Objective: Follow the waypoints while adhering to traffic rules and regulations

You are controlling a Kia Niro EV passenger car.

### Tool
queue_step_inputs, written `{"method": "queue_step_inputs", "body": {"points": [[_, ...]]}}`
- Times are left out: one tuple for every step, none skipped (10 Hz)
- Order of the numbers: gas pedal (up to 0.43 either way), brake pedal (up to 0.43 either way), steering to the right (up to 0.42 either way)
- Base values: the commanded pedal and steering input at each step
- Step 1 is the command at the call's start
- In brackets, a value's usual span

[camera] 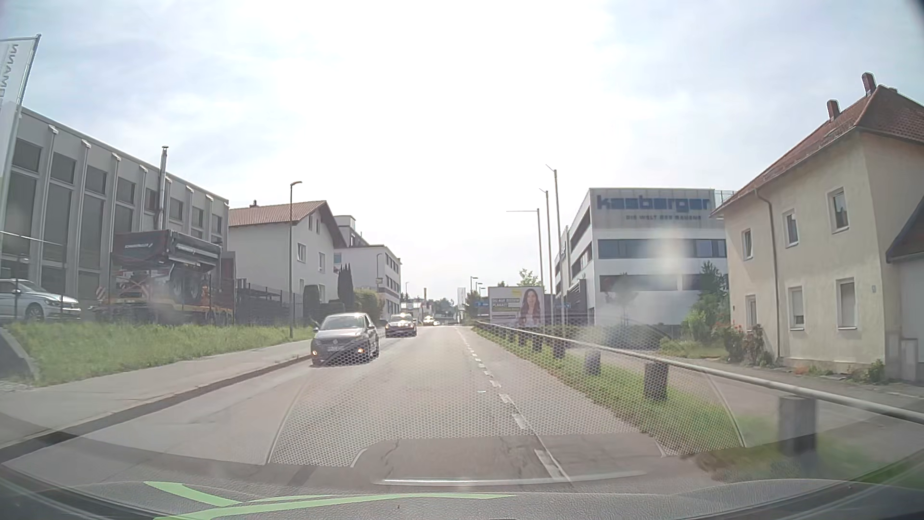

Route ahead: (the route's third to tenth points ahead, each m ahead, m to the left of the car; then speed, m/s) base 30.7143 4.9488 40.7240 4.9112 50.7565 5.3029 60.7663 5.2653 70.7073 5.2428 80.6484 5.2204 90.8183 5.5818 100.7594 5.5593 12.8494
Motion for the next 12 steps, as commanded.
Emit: {"method": "queue_step_inputs", "body": {"points": [[0.138, 0.0, -0.008], [0.138, 0.0, -0.008], [0.138, 0.0, -0.008], [0.138, 0.0, -0.008], [0.138, 0.0, -0.008], [0.138, 0.0, -0.009], [0.138, 0.0, -0.009], [0.138, 0.0, -0.009], [0.138, 0.0, -0.009], [0.138, 0.0, -0.009], [0.138, 0.0, -0.008], [0.138, 0.0, -0.007]]}}
